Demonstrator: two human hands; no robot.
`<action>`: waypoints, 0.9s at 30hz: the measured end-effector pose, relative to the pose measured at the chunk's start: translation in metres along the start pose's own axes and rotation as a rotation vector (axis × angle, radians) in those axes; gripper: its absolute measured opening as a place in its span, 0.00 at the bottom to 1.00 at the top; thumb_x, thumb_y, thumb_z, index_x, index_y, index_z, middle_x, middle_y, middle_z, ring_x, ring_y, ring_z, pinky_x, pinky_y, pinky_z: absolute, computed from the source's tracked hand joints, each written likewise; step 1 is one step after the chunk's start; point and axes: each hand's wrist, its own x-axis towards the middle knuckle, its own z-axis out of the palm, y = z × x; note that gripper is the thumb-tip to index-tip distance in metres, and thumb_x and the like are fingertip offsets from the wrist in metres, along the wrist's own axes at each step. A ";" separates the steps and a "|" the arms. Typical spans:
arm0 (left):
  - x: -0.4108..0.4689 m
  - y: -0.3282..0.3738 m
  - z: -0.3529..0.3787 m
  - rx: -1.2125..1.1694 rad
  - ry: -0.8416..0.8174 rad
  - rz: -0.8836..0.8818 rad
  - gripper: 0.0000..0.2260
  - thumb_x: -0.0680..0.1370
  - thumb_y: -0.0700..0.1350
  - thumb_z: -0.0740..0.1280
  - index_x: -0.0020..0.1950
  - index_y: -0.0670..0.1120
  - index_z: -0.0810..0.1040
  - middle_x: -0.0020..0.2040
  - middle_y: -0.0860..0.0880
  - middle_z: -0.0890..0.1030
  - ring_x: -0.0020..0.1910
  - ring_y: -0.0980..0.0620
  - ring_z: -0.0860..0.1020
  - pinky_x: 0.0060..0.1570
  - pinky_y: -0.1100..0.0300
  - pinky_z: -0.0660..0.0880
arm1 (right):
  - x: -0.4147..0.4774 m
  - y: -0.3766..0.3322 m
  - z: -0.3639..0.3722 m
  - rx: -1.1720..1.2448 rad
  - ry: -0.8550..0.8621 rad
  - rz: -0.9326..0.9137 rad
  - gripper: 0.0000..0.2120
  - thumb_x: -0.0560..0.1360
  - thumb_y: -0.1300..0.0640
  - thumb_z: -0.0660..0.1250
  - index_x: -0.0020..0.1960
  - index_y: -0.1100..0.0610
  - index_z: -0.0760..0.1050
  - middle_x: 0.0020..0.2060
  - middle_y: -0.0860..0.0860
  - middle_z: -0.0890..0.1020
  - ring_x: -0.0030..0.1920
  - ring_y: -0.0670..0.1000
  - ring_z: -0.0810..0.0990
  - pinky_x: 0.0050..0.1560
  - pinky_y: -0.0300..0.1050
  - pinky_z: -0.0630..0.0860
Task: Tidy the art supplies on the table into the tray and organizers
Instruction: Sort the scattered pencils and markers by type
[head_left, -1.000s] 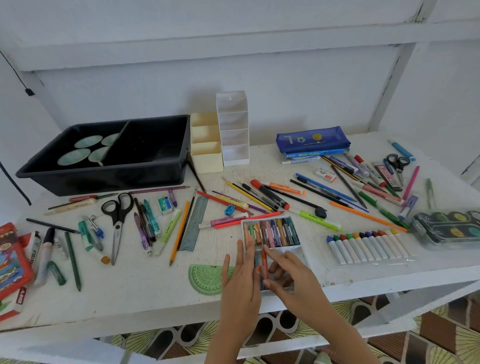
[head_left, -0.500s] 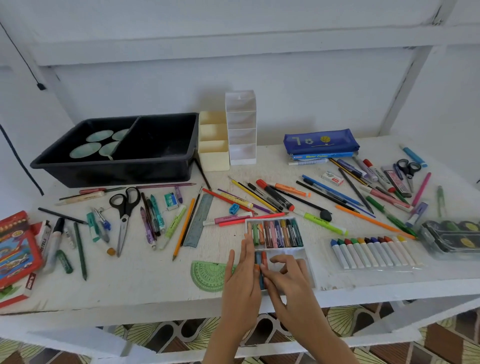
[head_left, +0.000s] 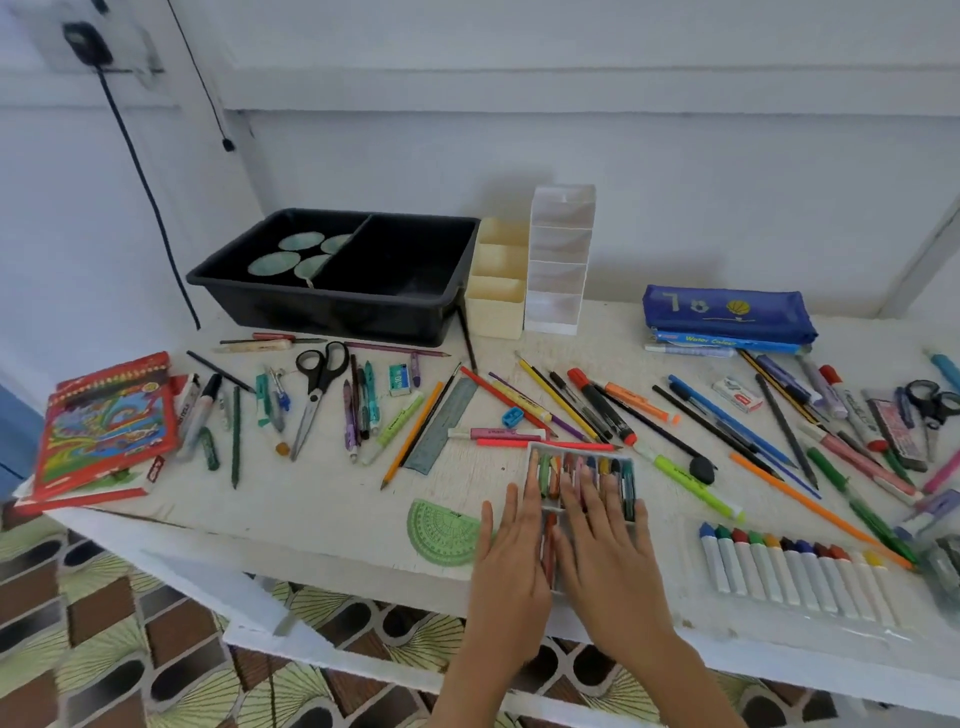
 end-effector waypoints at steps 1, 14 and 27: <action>0.000 0.001 0.000 0.000 -0.007 -0.010 0.27 0.78 0.55 0.34 0.77 0.50 0.45 0.76 0.55 0.51 0.75 0.59 0.43 0.71 0.62 0.32 | 0.000 0.000 0.001 0.006 0.000 -0.014 0.26 0.82 0.46 0.38 0.74 0.56 0.56 0.72 0.56 0.65 0.74 0.58 0.58 0.71 0.55 0.46; -0.005 -0.019 -0.055 -0.304 0.376 -0.235 0.16 0.82 0.39 0.56 0.64 0.58 0.69 0.66 0.63 0.69 0.69 0.73 0.55 0.72 0.67 0.46 | 0.036 -0.057 -0.030 0.542 -0.112 -0.126 0.20 0.77 0.62 0.62 0.68 0.55 0.68 0.66 0.53 0.71 0.68 0.52 0.66 0.68 0.48 0.63; 0.014 -0.150 -0.176 -0.203 0.811 -0.575 0.09 0.77 0.37 0.63 0.53 0.47 0.78 0.48 0.51 0.79 0.50 0.53 0.76 0.53 0.58 0.73 | 0.115 -0.227 0.001 0.838 -0.329 -0.324 0.13 0.76 0.66 0.61 0.53 0.53 0.79 0.47 0.46 0.81 0.47 0.42 0.77 0.47 0.29 0.71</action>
